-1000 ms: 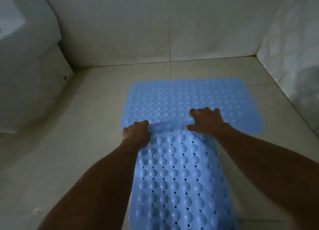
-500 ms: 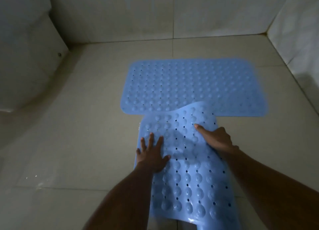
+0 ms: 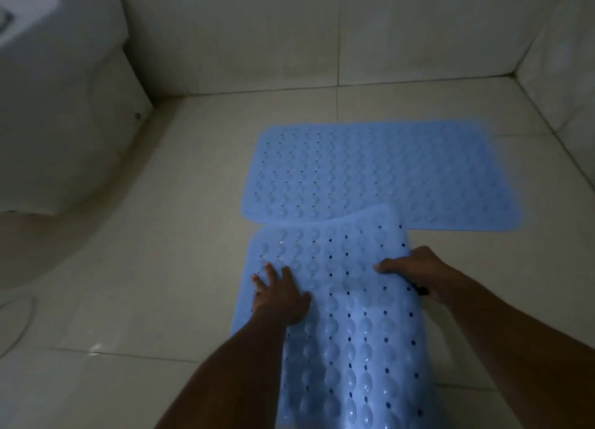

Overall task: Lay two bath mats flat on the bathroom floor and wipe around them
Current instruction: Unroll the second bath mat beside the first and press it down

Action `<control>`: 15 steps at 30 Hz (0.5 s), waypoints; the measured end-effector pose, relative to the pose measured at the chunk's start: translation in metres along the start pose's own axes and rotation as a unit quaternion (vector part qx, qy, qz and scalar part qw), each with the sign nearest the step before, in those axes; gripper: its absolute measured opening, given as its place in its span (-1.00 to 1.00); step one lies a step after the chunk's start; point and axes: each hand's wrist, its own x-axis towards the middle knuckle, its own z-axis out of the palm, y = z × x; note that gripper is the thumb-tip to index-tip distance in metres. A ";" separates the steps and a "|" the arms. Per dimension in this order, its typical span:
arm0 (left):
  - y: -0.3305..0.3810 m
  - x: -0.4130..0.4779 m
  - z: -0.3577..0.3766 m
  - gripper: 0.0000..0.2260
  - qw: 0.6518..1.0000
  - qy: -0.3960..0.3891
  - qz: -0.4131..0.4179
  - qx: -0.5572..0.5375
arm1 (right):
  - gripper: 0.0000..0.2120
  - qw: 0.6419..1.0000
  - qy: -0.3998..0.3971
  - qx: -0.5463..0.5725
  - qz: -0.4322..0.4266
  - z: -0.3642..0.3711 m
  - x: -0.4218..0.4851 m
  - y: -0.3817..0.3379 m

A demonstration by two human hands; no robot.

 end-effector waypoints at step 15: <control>0.023 -0.009 0.024 -0.11 0.998 -0.017 0.055 0.032 | -0.17 0.995 -0.007 0.084 0.054 -0.028 -0.023 0.003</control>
